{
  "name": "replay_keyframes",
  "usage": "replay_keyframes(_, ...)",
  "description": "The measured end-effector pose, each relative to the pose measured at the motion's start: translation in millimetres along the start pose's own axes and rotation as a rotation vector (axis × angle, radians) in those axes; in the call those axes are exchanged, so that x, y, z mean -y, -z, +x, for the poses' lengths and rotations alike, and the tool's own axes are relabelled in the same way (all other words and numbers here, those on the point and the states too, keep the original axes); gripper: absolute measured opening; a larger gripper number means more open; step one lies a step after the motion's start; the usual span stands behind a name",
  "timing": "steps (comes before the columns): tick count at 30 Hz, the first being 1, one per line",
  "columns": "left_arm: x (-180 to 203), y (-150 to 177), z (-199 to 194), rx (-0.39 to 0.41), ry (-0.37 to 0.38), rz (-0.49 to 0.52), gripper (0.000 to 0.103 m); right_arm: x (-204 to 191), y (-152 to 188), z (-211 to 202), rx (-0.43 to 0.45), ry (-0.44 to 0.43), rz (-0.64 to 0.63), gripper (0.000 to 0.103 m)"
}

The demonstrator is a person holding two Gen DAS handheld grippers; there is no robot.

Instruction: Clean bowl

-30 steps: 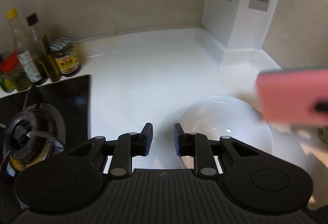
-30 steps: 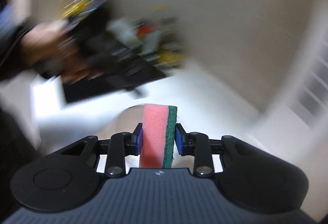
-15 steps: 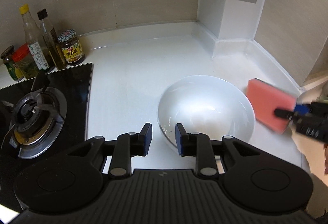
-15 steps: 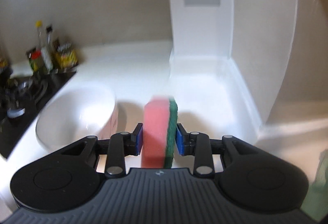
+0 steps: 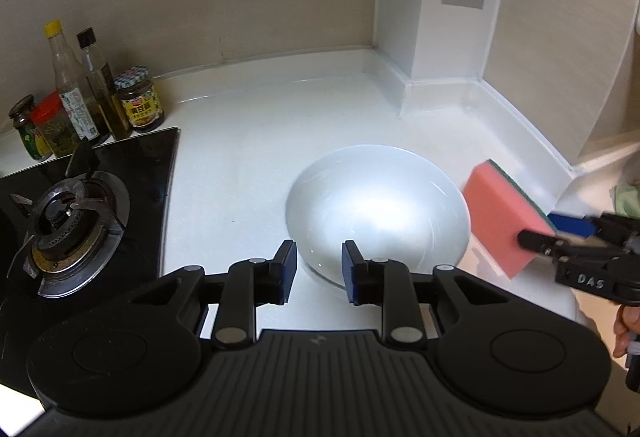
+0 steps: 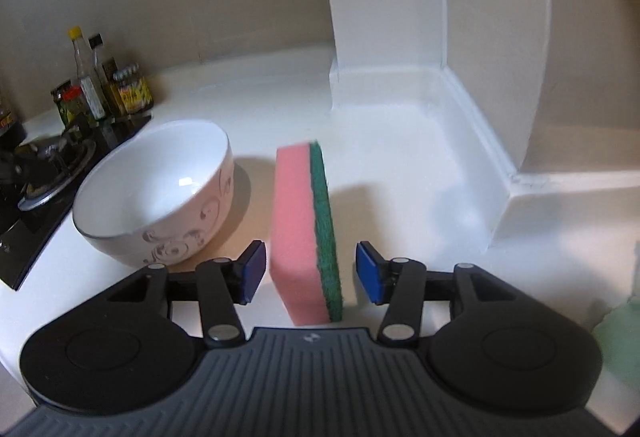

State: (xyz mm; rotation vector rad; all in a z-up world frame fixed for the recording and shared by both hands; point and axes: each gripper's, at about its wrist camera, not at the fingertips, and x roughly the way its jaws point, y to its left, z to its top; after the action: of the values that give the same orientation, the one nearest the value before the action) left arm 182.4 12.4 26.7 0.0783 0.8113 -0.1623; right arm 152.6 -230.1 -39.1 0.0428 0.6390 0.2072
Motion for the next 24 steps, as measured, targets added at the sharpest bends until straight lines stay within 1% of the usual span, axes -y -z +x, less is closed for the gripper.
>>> replay_keyframes(1,2.1,1.2,0.2,0.002,0.006,0.004,0.030,-0.9,1.2,-3.8,0.015,0.009,-0.005,0.047)
replay_keyframes(2,4.0,2.8,-0.3,0.007,0.009,0.008,0.030,-2.8,2.1,-14.4,0.048,0.022,-0.012,0.047)
replay_keyframes(4,7.6,6.4,-1.4,0.019,0.017,0.015,0.031,-6.7,5.4,-26.2,0.076,0.035,-0.021,0.047)
replay_keyframes(7,11.6,15.4,-5.4,0.055,0.035,0.023,0.031,-12.6,11.4,-42.3,0.091,0.050,-0.025,0.047)
replay_keyframes(12,19.4,34.5,-18.2,0.052,0.073,0.000,0.034,-20.0,19.7,-71.9,0.097,0.065,-0.024,0.047)
replay_keyframes(14,22.8,43.2,-26.0,0.056,0.071,-0.011,0.038,-22.4,21.5,-85.8,0.099,0.060,-0.031,0.047)
replay_keyframes(15,24.3,47.9,-30.2,0.057,0.070,-0.018,0.038,-24.0,22.9,-93.3,0.103,0.058,-0.039,0.047)
replay_keyframes(21,37.8,75.3,-60.4,0.096,0.059,-0.056,0.039,-29.6,33.4,-132.7,0.124,0.054,-0.081,0.047)
replay_keyframes(24,47.5,85.1,-68.3,0.091,0.051,-0.065,0.039,-30.6,38.1,-146.5,0.129,0.050,-0.102,0.047)
